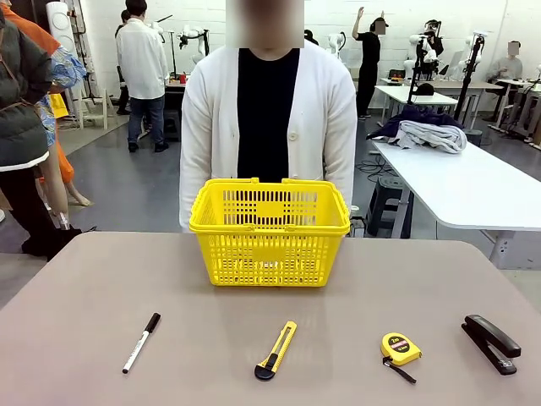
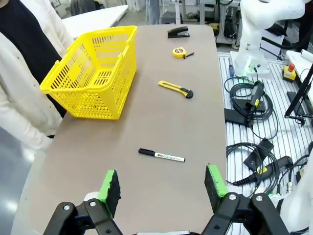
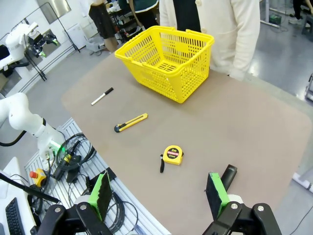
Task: Place the items the person wants into the basket.
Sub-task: Pick up the item the person points to and place it in the Market Basket.
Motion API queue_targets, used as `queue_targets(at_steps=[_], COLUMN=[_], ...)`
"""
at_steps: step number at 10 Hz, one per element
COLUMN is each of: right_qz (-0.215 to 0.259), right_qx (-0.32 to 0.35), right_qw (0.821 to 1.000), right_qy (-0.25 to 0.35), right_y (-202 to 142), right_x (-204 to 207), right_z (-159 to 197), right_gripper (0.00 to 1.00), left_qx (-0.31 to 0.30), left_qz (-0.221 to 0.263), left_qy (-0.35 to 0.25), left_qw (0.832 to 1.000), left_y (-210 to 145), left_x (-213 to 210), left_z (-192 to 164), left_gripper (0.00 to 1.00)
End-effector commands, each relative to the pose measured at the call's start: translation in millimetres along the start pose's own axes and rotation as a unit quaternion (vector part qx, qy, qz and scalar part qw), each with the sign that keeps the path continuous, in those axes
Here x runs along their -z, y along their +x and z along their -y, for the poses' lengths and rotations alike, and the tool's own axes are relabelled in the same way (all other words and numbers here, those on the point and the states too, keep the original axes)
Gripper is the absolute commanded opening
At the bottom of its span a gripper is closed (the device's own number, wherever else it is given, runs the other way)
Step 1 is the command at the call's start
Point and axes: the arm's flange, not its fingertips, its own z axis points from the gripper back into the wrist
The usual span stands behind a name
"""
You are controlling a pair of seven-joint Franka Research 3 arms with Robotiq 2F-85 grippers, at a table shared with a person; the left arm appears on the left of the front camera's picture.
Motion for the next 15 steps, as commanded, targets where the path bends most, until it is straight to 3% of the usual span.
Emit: queue_targets(at_steps=[1, 2, 3, 15], right_qz=[0.007, 0.007, 0.007, 0.007], right_qx=[-0.003, -0.003, -0.003, -0.003], right_qw=[1.0, 1.0, 1.0, 1.0], right_qy=[0.011, 0.011, 0.011, 0.011], right_y=[0.7, 0.7, 0.7, 0.7], right_x=[2.3, 2.3, 2.3, 2.3], right_z=[0.3, 0.3, 0.3, 0.3], right_gripper=[1.0, 1.0, 1.0, 1.0], left_qx=[-0.013, -0.017, -0.008, -0.008], left_qz=[0.012, 0.004, 0.007, 0.007], left_qy=[0.001, -0.02, 0.0, 0.0], left_qw=[1.0, 1.0, 1.0, 1.0], left_y=[-3.1, -4.4, -4.2, -4.2], left_x=[1.2, 2.2, -1.2, -1.2], left_z=[1.9, 4.7, 0.9, 0.9], left_gripper=[0.9, 0.9, 0.9, 0.9])
